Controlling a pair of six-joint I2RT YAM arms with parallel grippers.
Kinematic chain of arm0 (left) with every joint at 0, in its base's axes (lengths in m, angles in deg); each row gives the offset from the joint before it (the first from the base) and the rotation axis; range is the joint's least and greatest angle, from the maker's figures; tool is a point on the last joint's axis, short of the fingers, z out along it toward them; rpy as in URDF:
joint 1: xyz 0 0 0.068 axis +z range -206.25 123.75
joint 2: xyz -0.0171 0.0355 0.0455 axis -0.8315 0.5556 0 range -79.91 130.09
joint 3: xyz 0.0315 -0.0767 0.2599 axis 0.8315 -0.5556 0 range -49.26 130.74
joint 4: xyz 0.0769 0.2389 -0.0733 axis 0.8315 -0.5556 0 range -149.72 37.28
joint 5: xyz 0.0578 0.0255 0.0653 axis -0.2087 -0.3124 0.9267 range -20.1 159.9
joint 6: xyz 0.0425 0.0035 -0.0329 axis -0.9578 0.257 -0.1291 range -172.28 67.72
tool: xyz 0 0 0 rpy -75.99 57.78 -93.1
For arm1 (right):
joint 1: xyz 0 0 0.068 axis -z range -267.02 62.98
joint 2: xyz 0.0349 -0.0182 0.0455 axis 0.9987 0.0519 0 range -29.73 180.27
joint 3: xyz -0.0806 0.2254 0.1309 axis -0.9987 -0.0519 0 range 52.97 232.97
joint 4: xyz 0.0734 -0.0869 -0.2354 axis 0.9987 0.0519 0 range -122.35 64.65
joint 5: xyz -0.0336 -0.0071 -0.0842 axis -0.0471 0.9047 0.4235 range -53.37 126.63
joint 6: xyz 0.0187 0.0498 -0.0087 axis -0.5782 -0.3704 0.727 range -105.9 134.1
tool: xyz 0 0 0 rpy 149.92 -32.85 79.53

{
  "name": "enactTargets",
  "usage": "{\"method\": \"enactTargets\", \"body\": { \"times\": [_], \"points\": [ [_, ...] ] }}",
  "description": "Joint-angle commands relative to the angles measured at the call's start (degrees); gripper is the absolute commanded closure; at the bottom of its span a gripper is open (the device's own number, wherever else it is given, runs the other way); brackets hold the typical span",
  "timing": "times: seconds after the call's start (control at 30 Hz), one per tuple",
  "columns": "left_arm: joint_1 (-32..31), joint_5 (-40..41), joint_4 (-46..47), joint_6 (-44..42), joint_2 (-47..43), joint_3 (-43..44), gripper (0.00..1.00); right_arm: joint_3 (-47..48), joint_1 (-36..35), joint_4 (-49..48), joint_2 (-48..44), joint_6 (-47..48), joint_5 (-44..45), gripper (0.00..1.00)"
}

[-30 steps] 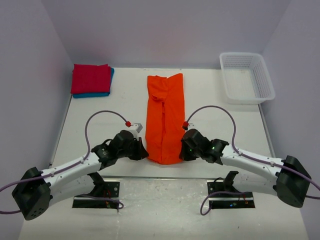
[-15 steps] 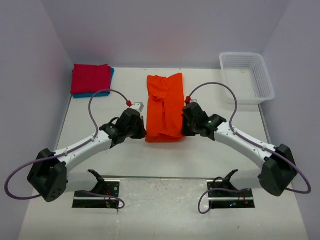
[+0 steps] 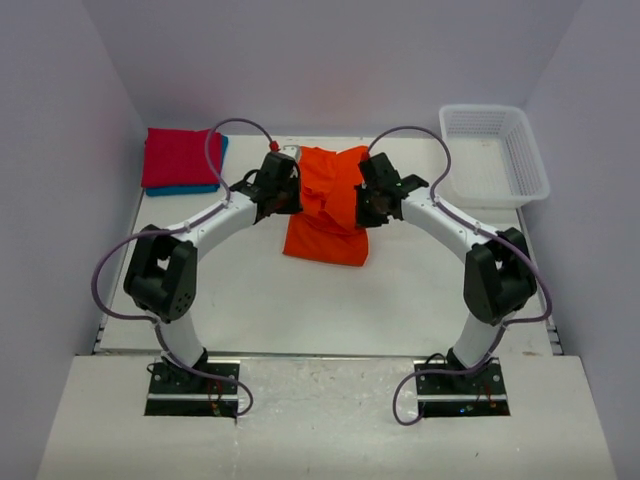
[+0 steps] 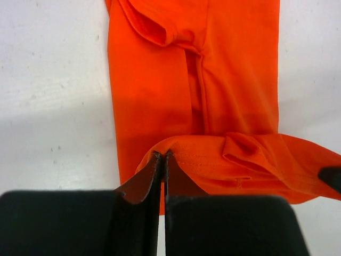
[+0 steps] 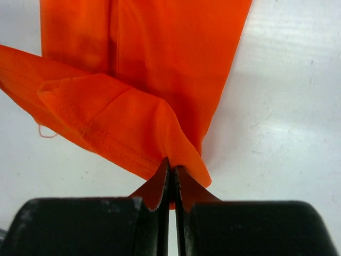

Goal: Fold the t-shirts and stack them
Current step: Fold the folded rectangular tshirt in 1/3 of the way

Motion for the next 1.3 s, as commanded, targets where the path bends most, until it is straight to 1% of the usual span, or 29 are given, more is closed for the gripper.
{"method": "enactTargets", "body": {
  "times": [0.0, 0.13, 0.4, 0.43, 0.6, 0.73, 0.97, 1.13, 1.2, 1.27],
  "points": [
    [1.1, -1.6, -0.7, -3.2, 4.0, 6.3, 1.00, 7.3, 1.8, 3.1, 3.3, 3.2, -2.5, 1.00],
    [1.6, -2.6, -1.6, -3.4, 8.6, 12.0, 1.00, 11.1, 3.4, 3.7, 6.6, 4.0, -3.3, 1.00],
    [3.6, -3.0, -1.8, -4.0, 13.9, 16.4, 1.00, 21.1, 6.2, 6.5, 14.4, 6.1, -6.9, 1.00],
    [3.7, -4.2, -1.9, -4.0, 14.2, 17.0, 1.00, 22.2, 6.5, 6.8, 16.0, 6.6, -7.3, 1.00],
    [4.7, -5.4, -1.7, -4.1, 16.4, 18.5, 1.00, 30.0, 7.4, 10.0, 21.6, 7.6, -9.3, 1.00],
    [5.1, -5.6, -2.4, -4.5, 18.8, 21.3, 1.00, 34.0, 7.9, 11.3, 25.3, 8.4, -10.4, 1.00],
    [6.1, -6.3, -0.9, -4.0, 20.6, 21.7, 1.00, 38.7, 9.8, 12.5, 29.6, 10.5, -12.7, 1.00],
    [6.9, -6.1, 0.1, -3.8, 20.8, 20.8, 1.00, 45.7, 11.0, 14.1, 34.7, 12.7, -14.7, 1.00],
    [7.3, -6.3, 0.1, -3.8, 20.8, 20.8, 1.00, 49.2, 11.4, 15.9, 36.3, 12.7, -14.2, 1.00],
    [7.6, -6.4, 0.2, -3.9, 20.5, 20.6, 1.00, 50.4, 11.7, 16.4, 37.3, 12.9, -15.7, 1.00]
  ]
}}
